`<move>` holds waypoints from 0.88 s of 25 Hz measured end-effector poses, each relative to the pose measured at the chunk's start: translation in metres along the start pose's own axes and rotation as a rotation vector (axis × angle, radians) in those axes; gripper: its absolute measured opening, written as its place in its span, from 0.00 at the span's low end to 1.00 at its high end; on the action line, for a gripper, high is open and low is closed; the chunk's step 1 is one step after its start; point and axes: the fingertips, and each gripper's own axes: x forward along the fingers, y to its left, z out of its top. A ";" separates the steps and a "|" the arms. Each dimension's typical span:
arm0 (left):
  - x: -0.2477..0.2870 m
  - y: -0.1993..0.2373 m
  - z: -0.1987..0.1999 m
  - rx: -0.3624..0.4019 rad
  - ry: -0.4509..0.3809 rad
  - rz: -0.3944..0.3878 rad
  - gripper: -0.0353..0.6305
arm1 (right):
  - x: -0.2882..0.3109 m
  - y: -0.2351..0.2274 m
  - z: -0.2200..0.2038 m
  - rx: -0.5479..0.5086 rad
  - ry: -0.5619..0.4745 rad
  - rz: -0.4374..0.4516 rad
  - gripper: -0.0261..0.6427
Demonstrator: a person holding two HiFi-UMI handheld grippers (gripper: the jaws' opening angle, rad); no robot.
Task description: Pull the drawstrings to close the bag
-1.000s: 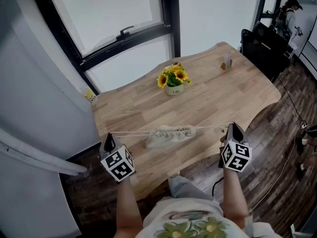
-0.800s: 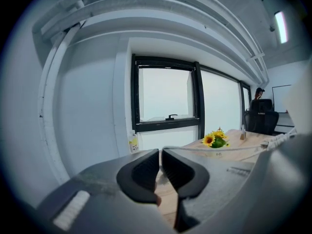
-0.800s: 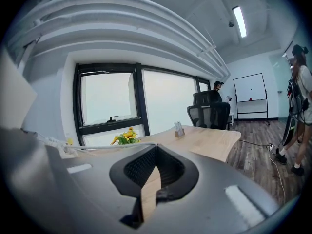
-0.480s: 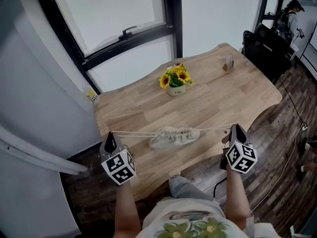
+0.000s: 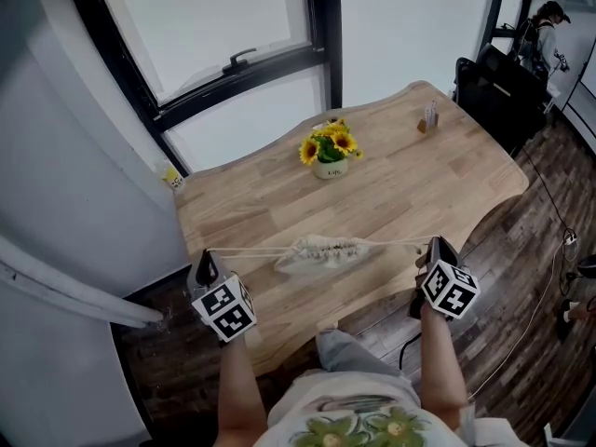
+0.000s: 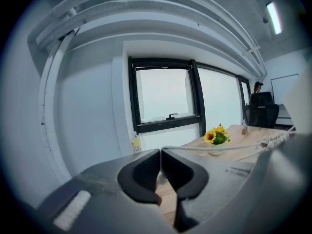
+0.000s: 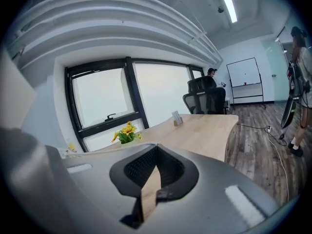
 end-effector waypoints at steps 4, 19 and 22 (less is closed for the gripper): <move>0.002 0.009 -0.008 -0.037 0.016 0.002 0.08 | -0.003 0.002 0.012 0.001 -0.045 0.011 0.04; -0.011 0.028 -0.009 -0.080 -0.006 -0.017 0.08 | -0.012 -0.017 0.021 0.046 -0.076 0.000 0.04; -0.015 0.023 0.003 -0.089 -0.046 -0.034 0.08 | -0.014 -0.007 0.028 -0.003 -0.099 0.020 0.04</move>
